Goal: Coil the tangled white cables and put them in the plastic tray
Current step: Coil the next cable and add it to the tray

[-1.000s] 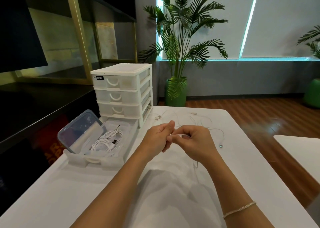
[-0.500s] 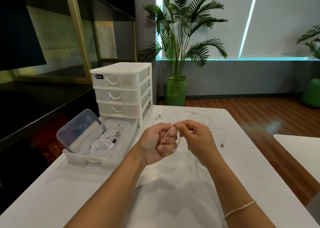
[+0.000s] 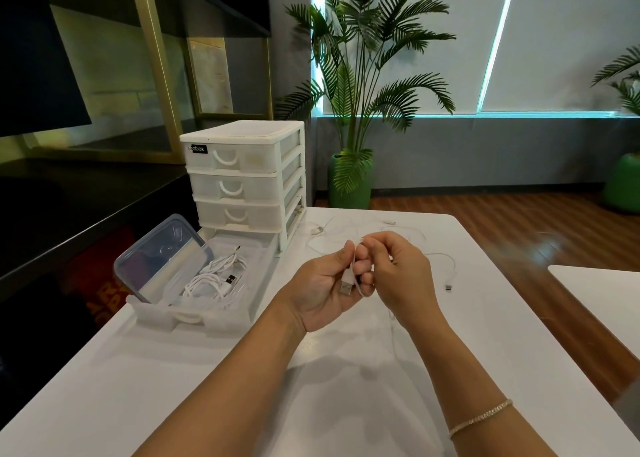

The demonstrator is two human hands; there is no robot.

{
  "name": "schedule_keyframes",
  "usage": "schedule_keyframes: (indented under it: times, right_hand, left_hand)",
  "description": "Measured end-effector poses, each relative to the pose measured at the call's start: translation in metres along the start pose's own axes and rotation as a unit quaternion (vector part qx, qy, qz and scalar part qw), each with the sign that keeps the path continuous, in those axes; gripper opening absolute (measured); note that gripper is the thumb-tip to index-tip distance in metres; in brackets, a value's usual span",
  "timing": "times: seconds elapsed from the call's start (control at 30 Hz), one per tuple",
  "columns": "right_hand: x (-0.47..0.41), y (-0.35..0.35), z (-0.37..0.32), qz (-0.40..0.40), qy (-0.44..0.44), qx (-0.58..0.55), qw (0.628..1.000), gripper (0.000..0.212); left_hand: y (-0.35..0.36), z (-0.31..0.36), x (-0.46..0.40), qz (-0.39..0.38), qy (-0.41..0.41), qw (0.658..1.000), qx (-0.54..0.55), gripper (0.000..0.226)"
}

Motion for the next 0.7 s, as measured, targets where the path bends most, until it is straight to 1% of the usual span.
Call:
schedule_keyframes:
  times: [0.1, 0.17, 0.33, 0.43, 0.5, 0.53, 0.63, 0.7]
  right_hand:
    - [-0.002, -0.001, 0.006, 0.005, 0.018, -0.023, 1.000, 0.020]
    - [-0.003, 0.001, 0.010, -0.009, 0.032, -0.038, 0.999, 0.024]
    - [-0.005, 0.005, 0.012, -0.055, 0.042, -0.053, 0.996, 0.030]
    - [-0.005, 0.006, 0.013, -0.072, 0.050, -0.063, 0.994, 0.029]
    - [-0.005, 0.006, 0.013, -0.069, 0.049, -0.060, 0.995, 0.028]
    - [-0.005, 0.006, 0.013, -0.064, 0.044, -0.053, 0.996, 0.025]
    - [-0.005, 0.003, 0.009, -0.042, 0.024, -0.026, 0.998, 0.019]
    - [-0.005, 0.000, 0.007, -0.026, 0.017, -0.020, 0.999, 0.018]
  left_hand:
    - [0.003, 0.000, 0.001, -0.005, 0.001, 1.000, 0.010, 0.032]
    - [0.002, 0.002, 0.002, -0.013, -0.002, 1.000, -0.004, 0.028]
    - [0.003, 0.006, 0.005, -0.029, -0.019, 0.999, -0.027, 0.030]
    - [0.004, 0.006, 0.005, -0.031, -0.021, 0.998, -0.057, 0.039]
    - [0.004, 0.006, 0.005, -0.030, -0.018, 0.998, -0.057, 0.047]
    - [0.004, 0.005, 0.006, -0.028, -0.018, 0.998, -0.048, 0.048]
    - [0.007, 0.003, 0.006, -0.027, -0.023, 0.999, -0.005, 0.037]
    - [0.007, 0.003, 0.005, -0.027, -0.021, 0.999, 0.007, 0.038]
Point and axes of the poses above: each hand's wrist, its own x-axis away from the middle knuckle, its own y-axis out of the palm, z = x × y, the point moved 9 cm from there along -x, towards the middle knuckle, and after that the axes turned 13 degrees about y, right-handed, at the moved point
